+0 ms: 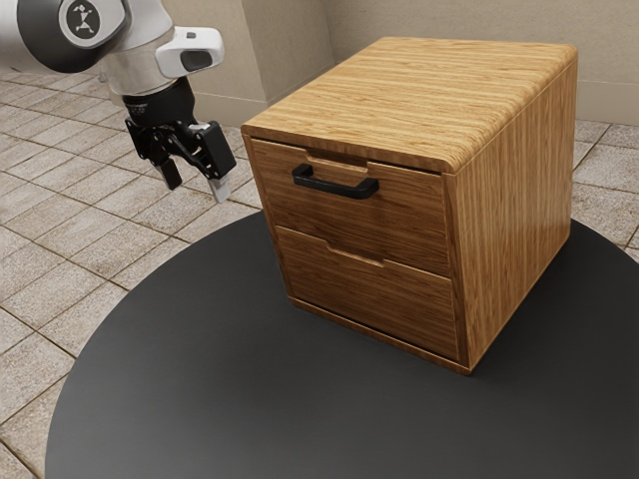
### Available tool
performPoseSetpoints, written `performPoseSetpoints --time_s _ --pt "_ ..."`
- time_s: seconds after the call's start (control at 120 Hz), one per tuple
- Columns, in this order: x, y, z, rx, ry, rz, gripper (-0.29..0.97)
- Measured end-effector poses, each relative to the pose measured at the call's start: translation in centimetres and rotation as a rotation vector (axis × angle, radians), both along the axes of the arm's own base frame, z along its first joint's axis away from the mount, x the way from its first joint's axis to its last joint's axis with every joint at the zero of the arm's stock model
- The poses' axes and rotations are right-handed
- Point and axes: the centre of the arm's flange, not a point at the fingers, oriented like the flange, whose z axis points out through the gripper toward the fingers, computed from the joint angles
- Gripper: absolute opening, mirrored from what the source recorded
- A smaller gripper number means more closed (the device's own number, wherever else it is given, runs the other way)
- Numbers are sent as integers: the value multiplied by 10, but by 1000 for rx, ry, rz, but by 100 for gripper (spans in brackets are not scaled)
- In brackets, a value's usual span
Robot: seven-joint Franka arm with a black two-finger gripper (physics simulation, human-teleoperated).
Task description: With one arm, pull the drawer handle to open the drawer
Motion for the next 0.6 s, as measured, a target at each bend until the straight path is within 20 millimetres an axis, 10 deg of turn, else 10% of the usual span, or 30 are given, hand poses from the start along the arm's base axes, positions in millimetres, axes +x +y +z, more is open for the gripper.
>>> performPoseSetpoints --time_s 0.233,0.392,0.6 --pt "-5 20 3 -43 -12 36 68" --pt "-67 -12 122 8 -222 -8 68" --pt "-77 -67 135 16 -222 -112 68"
